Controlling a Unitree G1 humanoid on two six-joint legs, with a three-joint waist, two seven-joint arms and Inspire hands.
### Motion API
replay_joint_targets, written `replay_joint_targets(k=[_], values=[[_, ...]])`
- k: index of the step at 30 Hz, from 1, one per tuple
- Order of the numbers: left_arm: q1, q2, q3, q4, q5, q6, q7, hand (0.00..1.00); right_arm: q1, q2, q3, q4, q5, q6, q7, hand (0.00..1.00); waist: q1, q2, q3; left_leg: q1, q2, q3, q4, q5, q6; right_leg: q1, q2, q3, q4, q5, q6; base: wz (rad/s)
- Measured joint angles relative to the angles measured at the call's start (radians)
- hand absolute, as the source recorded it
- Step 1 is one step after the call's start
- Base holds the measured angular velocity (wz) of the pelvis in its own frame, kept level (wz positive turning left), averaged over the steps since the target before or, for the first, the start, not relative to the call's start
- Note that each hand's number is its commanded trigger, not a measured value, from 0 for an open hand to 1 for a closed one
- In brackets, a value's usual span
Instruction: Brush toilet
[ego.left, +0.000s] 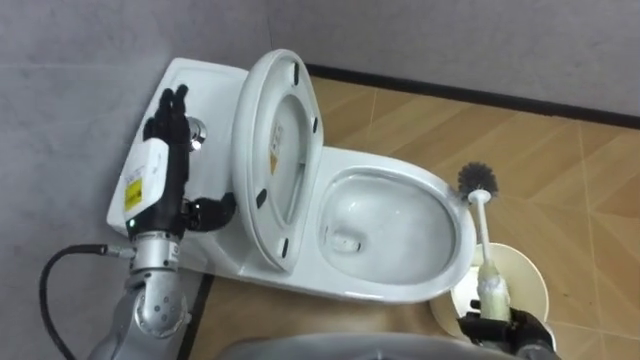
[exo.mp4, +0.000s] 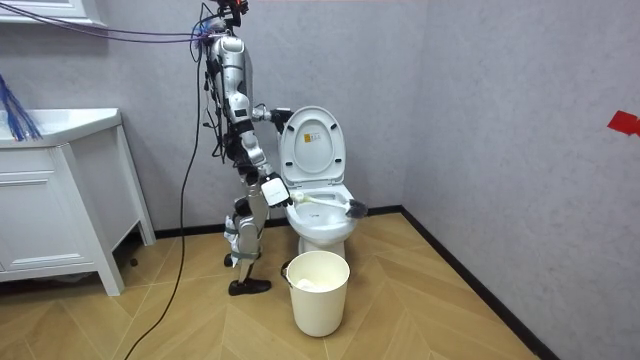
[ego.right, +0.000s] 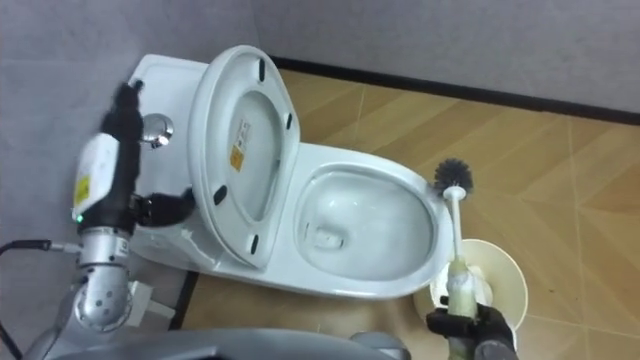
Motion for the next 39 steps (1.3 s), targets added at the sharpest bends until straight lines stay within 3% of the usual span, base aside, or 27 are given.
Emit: replay_joint_targets(k=[6,11,14,16,18,20,26,29,32,35,36,39], values=[[0.01,0.003,-0.003,0.042,-0.002,0.03,-0.071,0.0,-0.019,-0.018,0.009,-0.024,-0.237,0.02,-0.002,1.0,0.002,0.005,-0.0025,-0.014,0.004,0.022,-0.011,0.003,-0.003,-0.031,0.002,0.012,0.015,0.006,-0.003,-0.12],[0.014,0.008,-0.011,0.041,0.0,0.031,-0.107,0.0,-0.047,-0.062,0.039,-0.051,-0.457,0.018,-0.022,1.0,0.004,-0.002,-0.0017,-0.019,0.003,0.024,-0.01,0.005,-0.002,-0.05,0.002,0.014,0.015,0.006,-0.003,-0.03],[0.003,0.043,-0.013,0.043,-0.001,0.024,-0.122,0.0,-0.071,-0.099,0.06,-0.068,-0.575,0.017,-0.029,1.0,0.018,-0.006,-0.001,-0.036,0.005,0.025,-0.001,0.005,-0.003,-0.059,0.002,0.012,0.021,0.006,-0.004,0.0],[-0.035,0.082,-0.042,0.073,-0.001,0.012,-0.13,0.0,-0.088,-0.129,0.104,-0.076,-0.638,0.017,-0.051,1.0,0.037,-0.009,-0.0013,-0.062,0.006,0.025,0.01,0.006,-0.004,-0.082,0.002,0.012,0.028,0.008,-0.007,0.0],[-0.057,0.092,-0.05,0.085,-0.001,0.002,-0.133,0.0,-0.097,-0.139,0.128,-0.079,-0.679,0.019,-0.061,1.0,0.051,-0.01,-0.0014,-0.074,0.006,0.026,0.012,0.01,-0.005,-0.094,0.002,0.011,0.033,0.009,-0.009,0.0],[-0.077,0.092,-0.06,0.112,0.001,-0.003,-0.131,0.0,-0.103,-0.139,0.13,-0.08,-0.71,0.021,-0.064,1.0,0.06,-0.013,0.0,-0.083,0.007,0.024,0.012,0.013,-0.006,-0.098,0.002,0.007,0.032,0.01,-0.01,0.06],[-0.137,0.096,-0.055,0.158,0.12,-0.013,-0.092,0.0,-0.116,-0.142,0.135,-0.112,-0.763,0.02,-0.11,1.0,0.093,0.004,-0.0088,-0.167,0.011,0.018,0.032,0.026,-0.01,-0.18,0.001,-0.009,0.051,0.019,-0.022,0.03],[-0.155,0.109,-0.054,0.164,0.136,-0.013,-0.069,0.0,-0.116,-0.143,0.147,-0.112,-0.808,0.023,-0.117,1.0,0.097,0.005,-0.0072,-0.194,0.014,0.01,0.047,0.028,-0.013,-0.198,0.004,-0.019,0.053,0.022,-0.027,0.07],[-0.193,0.11,-0.054,0.198,0.158,-0.012,-0.044,0.0,-0.118,-0.147,0.175,-0.111,-0.819,0.044,-0.122,1.0,0.1,0.014,-0.003,-0.23,0.016,-0.009,0.065,0.029,-0.015,-0.21,0.001,-0.058,0.053,0.024,-0.03,0.19],[-0.257,0.111,-0.052,0.243,0.198,-0.013,-0.004,0.0,-0.162,-0.163,0.229,-0.112,-0.852,0.058,-0.125,1.0,0.128,0.026,0.0027,-0.305,0.019,-0.012,0.107,0.029,-0.016,-0.291,-0.002,-0.062,0.095,0.026,-0.035,0.0],[-0.278,0.111,-0.052,0.262,0.205,-0.014,0.009,0.0,-0.183,-0.172,0.254,-0.112,-0.875,0.055,-0.126,1.0,0.137,0.032,0.0079,-0.338,0.019,-0.015,0.126,0.029,-0.016,-0.322,-0.006,-0.066,0.116,0.026,-0.037,0.09],[-0.331,0.124,-0.052,0.314,0.227,-0.007,0.058,0.0,-0.229,-0.182,0.311,-0.101,-0.942,0.063,-0.141,1.0,0.141,0.051,0.0131,-0.419,0.013,-0.039,0.175,0.029,-0.016,-0.393,-0.025,-0.116,0.172,0.021,-0.043,0.2]])
